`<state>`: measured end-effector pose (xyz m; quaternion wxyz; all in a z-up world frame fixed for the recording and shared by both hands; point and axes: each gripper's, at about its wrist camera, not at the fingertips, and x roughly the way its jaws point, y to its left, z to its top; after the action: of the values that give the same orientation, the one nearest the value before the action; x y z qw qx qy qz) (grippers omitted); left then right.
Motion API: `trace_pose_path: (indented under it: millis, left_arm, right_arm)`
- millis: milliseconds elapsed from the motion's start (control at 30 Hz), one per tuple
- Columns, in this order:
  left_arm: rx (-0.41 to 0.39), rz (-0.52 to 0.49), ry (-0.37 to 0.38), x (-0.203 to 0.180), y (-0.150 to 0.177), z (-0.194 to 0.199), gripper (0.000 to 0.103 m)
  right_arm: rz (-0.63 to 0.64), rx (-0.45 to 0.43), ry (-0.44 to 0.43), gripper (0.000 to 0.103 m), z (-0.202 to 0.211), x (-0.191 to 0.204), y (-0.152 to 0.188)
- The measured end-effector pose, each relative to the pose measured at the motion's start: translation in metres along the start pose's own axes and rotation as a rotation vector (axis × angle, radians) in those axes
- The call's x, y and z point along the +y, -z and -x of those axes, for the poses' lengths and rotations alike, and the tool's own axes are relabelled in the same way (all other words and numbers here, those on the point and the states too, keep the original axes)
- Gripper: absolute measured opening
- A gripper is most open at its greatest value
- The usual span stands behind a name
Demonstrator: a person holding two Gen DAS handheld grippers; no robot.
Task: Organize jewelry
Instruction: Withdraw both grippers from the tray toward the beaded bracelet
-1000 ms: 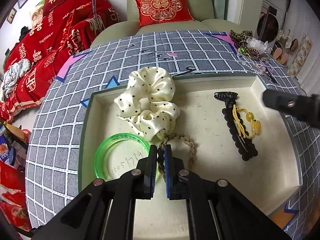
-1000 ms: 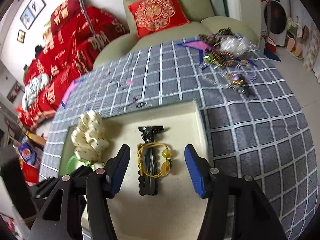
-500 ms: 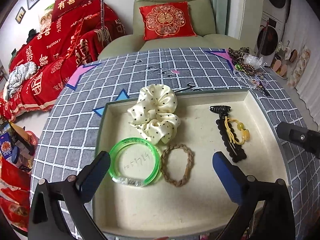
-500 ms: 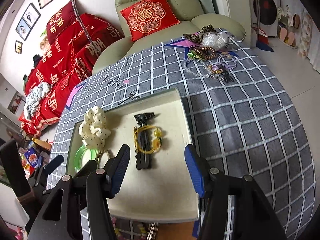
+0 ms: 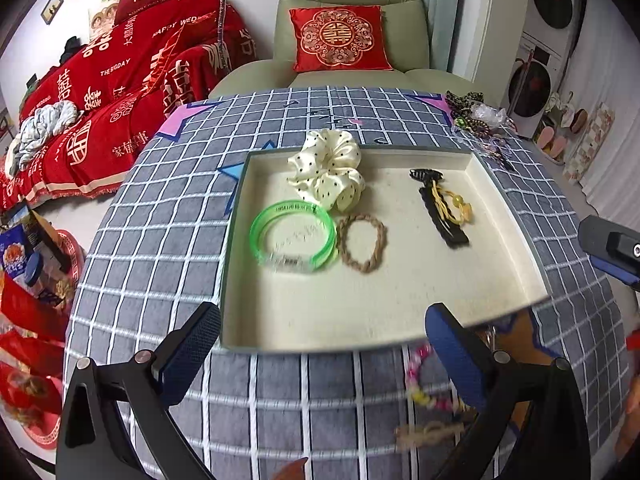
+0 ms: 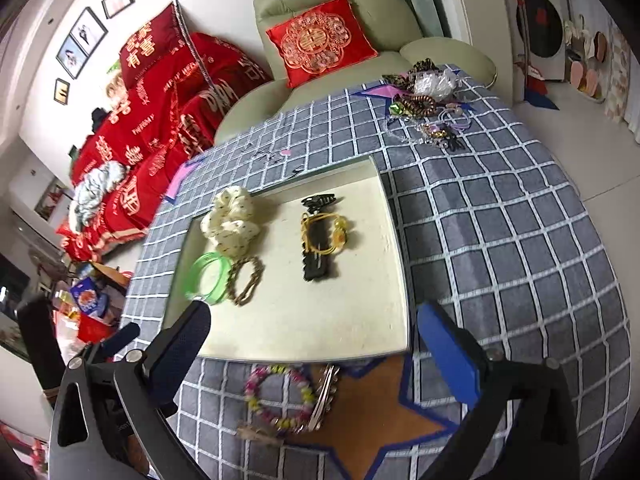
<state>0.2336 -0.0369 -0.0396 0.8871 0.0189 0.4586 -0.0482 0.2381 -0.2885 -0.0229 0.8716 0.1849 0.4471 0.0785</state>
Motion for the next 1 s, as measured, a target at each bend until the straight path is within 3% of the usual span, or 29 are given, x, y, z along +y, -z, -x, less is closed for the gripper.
trace_pose_path:
  millis: [367, 833, 1000]
  left_arm:
    - [-0.021, -0.022, -0.008, -0.001, 0.04, 0.041, 0.103]
    - [0.058, 0.024, -0.021, 0.016, 0.095, 0.041, 0.103]
    - [0.095, 0.038, 0.018, 0.016, 0.108, 0.034, 0.103]
  right_arm:
    - [0.023, -0.06, -0.018, 0.103, 0.04, 0.004, 0.041]
    - [0.077, 0.026, 0.024, 0.103, 0.059, 0.006, 0.091]
    - [0.061, 0.075, 0.043, 0.103, 0.053, -0.006, 0.11]
